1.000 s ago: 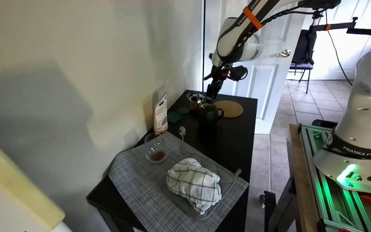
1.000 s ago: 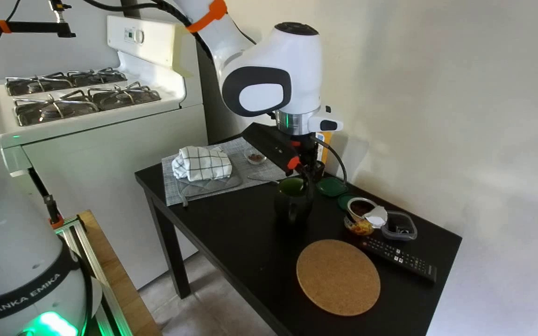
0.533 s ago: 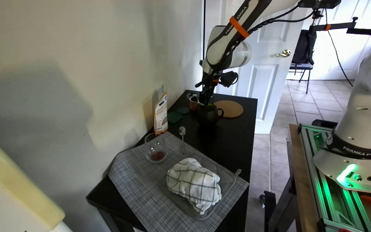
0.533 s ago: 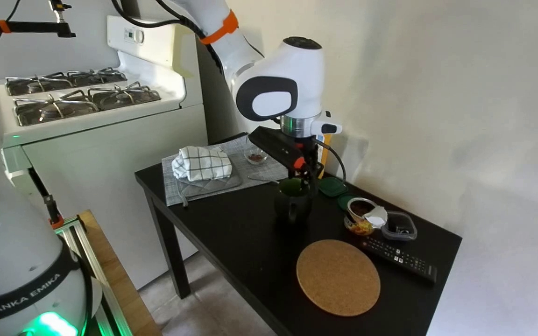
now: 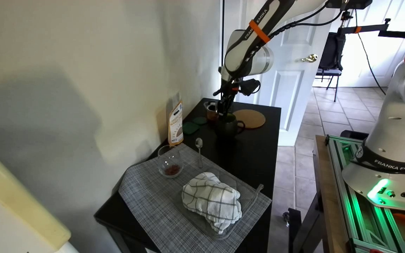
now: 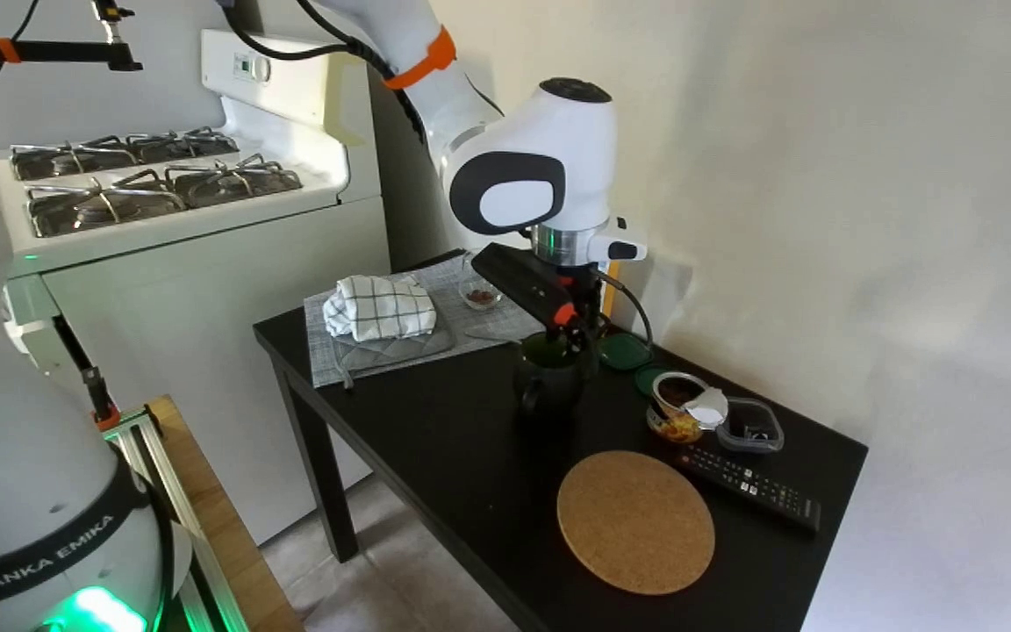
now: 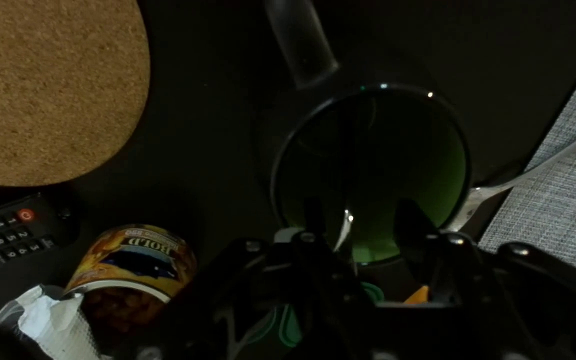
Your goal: Move the fork
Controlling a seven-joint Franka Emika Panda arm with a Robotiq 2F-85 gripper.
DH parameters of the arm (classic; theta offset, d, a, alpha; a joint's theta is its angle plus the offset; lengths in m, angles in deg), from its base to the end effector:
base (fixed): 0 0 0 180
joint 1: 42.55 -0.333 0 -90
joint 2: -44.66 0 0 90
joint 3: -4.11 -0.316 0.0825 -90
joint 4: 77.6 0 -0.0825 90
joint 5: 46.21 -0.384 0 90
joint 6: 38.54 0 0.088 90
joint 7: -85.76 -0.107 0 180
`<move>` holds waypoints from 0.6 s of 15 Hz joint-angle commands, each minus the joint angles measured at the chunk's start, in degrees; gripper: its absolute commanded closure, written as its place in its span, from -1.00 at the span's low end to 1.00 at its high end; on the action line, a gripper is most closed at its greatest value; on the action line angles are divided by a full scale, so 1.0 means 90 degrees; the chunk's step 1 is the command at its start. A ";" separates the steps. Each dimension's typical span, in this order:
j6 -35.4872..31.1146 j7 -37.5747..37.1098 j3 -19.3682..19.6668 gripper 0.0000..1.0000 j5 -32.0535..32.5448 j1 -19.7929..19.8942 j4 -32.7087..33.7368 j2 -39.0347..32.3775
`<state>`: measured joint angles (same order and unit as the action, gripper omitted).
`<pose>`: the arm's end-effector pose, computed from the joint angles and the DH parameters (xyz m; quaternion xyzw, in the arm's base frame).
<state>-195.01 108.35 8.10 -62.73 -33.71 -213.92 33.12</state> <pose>0.5045 -0.1264 0.2518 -0.9945 0.0414 -0.0901 0.0345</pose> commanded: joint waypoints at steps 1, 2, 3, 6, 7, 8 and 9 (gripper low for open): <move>-0.0187 -0.0082 -0.0122 0.29 -0.0035 0.0185 -0.0079 -0.0128; -0.0204 -0.0099 -0.0131 0.31 -0.0015 0.0191 -0.0088 -0.0148; -0.0232 -0.0114 -0.0149 0.31 -0.0002 0.0192 -0.0087 -0.0178; -0.0508 -0.0193 -0.0198 0.43 0.0063 0.0164 -0.0076 -0.0259; -0.0661 -0.0267 -0.0205 0.47 0.0145 0.0132 -0.0069 -0.0302; -0.0795 -0.0352 -0.0207 0.54 0.0236 0.0102 -0.0066 -0.0347; -0.0935 -0.0469 -0.0194 0.49 0.0349 0.0066 -0.0065 -0.0390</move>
<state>-199.45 107.40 6.79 -62.23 -32.71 -214.14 30.95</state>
